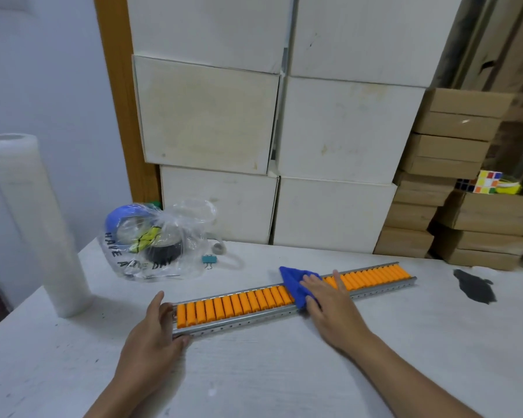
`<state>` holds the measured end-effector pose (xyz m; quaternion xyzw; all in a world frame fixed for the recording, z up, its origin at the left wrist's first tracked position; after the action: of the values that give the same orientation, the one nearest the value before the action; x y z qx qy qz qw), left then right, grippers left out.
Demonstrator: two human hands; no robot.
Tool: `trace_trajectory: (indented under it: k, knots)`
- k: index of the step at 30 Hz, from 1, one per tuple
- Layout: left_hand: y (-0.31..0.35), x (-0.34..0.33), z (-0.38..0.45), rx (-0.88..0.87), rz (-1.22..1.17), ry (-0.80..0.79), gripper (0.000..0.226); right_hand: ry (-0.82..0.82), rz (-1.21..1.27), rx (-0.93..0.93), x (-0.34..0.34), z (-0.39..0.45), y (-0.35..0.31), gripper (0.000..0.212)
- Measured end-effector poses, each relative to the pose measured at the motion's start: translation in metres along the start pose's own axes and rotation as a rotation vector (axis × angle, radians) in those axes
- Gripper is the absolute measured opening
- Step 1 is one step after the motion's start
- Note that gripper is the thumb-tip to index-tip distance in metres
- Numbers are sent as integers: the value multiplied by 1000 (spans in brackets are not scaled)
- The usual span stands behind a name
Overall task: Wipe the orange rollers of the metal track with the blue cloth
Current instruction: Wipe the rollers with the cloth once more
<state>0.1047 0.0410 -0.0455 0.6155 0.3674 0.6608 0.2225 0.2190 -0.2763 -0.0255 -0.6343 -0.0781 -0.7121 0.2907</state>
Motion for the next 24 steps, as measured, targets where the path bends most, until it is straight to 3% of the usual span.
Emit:
trace_trajectory:
  k: [11,13,16,19,24]
  knots:
    - [-5,0,8,0,10,-5,95,62,35,-615,53,-12,161,42]
    - [-10,0,11,12,11,-16,97,150,153,-773,58,-11,182,44]
    - [-14,0,11,19,19,-15,98,440,369,-1000,67,-10,190,45]
    - [-13,0,8,11,3,3,96,692,511,-852,74,-3,152,35]
    - [-7,2,0,-9,-5,26,95,431,521,-350,63,16,-3,31]
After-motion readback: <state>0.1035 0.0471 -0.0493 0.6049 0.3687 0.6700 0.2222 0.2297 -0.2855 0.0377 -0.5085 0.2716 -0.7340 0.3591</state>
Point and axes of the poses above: each hand's wrist, its own z-axis towards the middle knuckle, its own x-axis out of the back of the hand, y = z × x, the point moved 2 cm from there along z, towards the middle knuckle, and after that the axes turned 11 degrees about -y, right-handed, at the moved point
